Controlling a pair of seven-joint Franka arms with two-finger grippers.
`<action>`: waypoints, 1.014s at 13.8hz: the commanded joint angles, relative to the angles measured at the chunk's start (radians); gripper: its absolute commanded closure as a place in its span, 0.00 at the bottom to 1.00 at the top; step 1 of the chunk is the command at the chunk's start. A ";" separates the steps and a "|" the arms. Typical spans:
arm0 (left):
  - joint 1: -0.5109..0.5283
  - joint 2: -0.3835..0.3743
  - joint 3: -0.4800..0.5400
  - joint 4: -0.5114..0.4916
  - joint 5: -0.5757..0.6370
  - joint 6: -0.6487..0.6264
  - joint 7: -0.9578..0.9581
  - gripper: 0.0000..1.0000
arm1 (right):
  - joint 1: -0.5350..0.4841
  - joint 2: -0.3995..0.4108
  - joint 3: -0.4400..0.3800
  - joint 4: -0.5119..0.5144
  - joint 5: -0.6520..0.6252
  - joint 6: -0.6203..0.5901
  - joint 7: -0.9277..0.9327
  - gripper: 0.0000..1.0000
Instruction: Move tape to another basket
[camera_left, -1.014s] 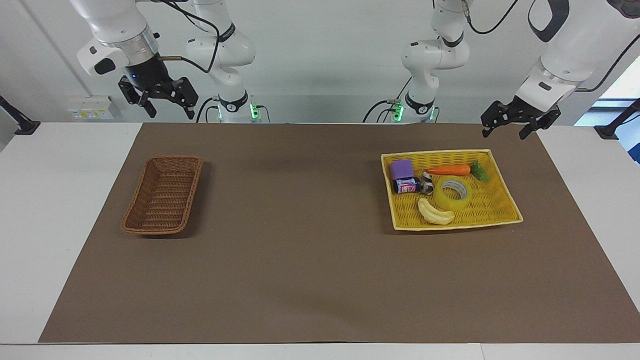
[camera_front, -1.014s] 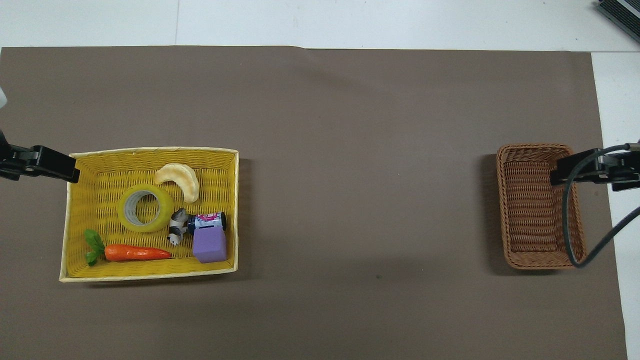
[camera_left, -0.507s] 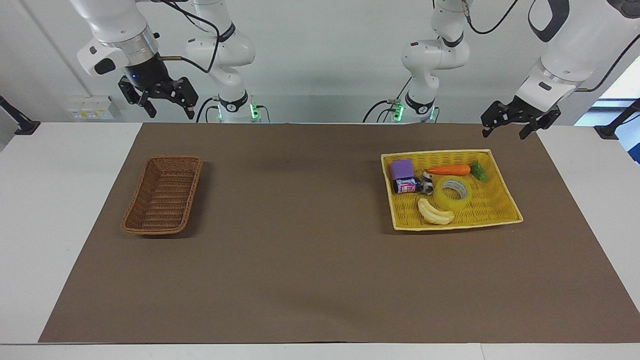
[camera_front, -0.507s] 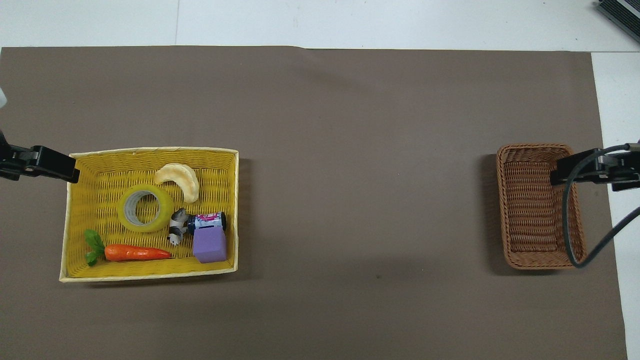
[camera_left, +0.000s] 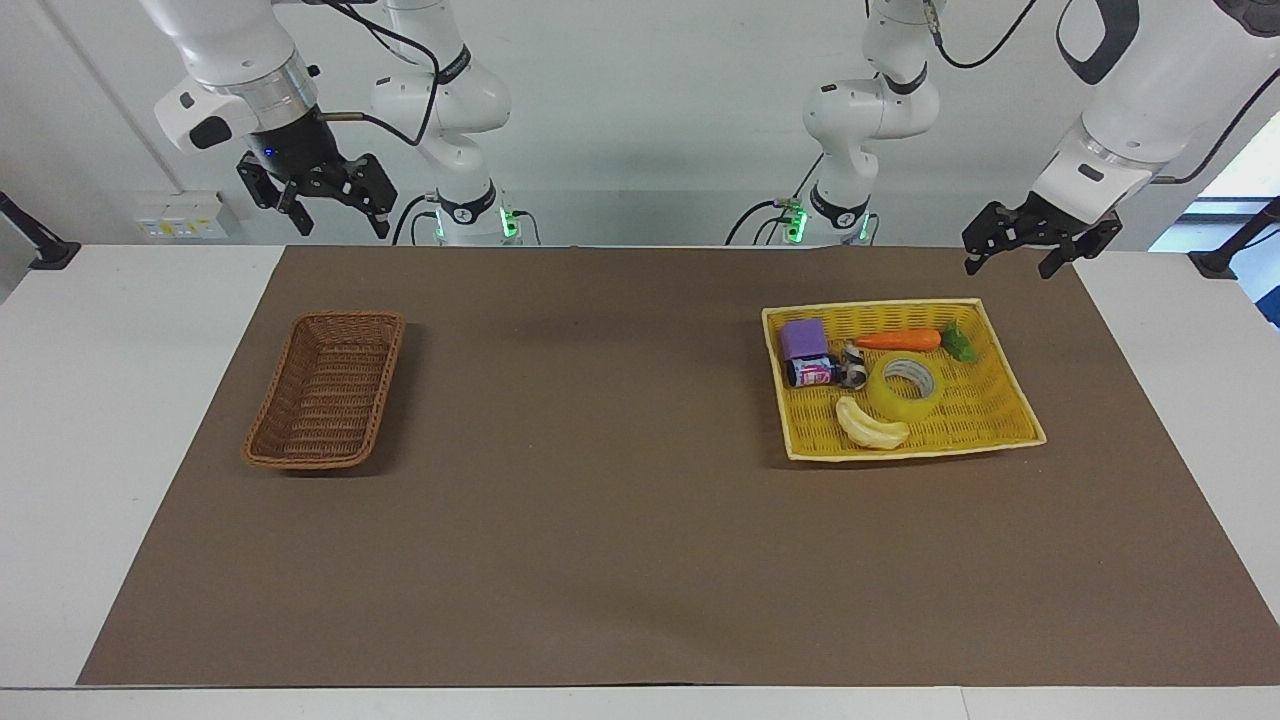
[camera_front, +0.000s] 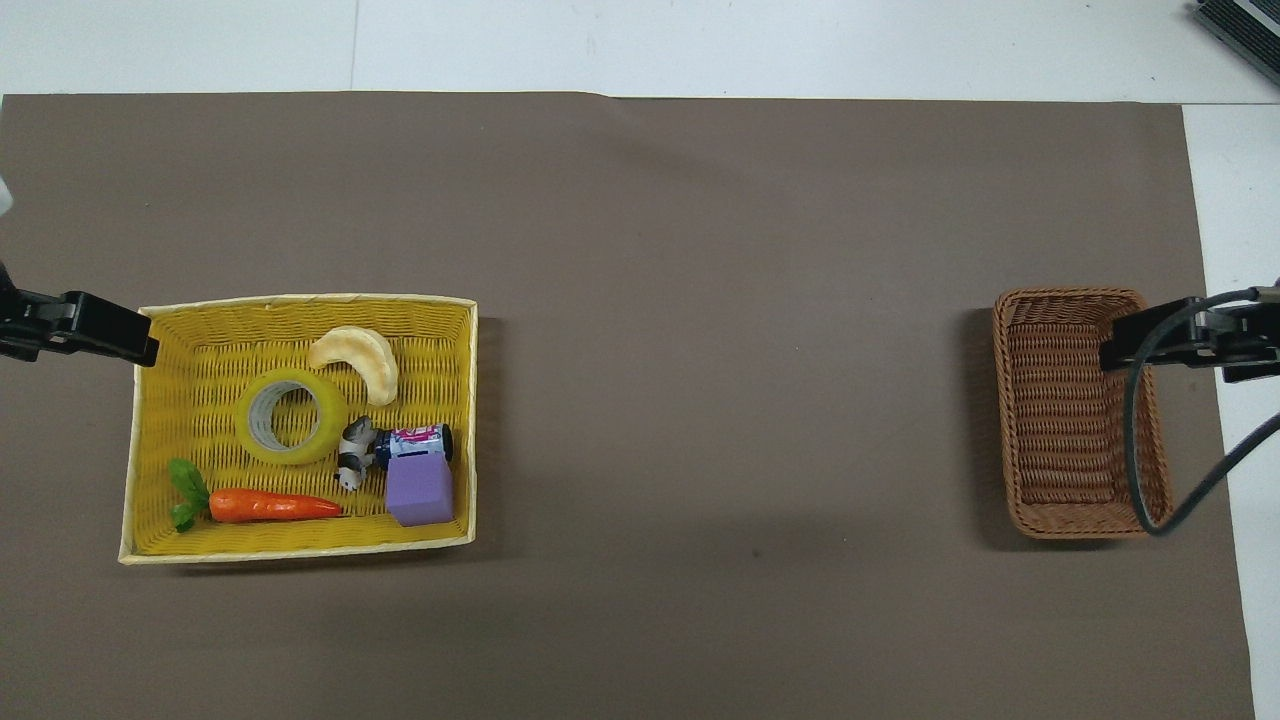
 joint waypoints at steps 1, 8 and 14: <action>0.004 -0.018 0.007 -0.017 -0.009 -0.009 0.009 0.00 | -0.010 -0.025 0.005 -0.032 0.021 0.014 -0.028 0.00; 0.004 -0.021 0.010 -0.027 -0.009 -0.001 0.010 0.00 | -0.007 -0.025 0.005 -0.032 0.022 0.017 -0.028 0.00; 0.016 -0.021 0.012 -0.029 -0.008 0.003 0.016 0.00 | -0.007 -0.027 0.006 -0.032 0.022 0.020 -0.028 0.00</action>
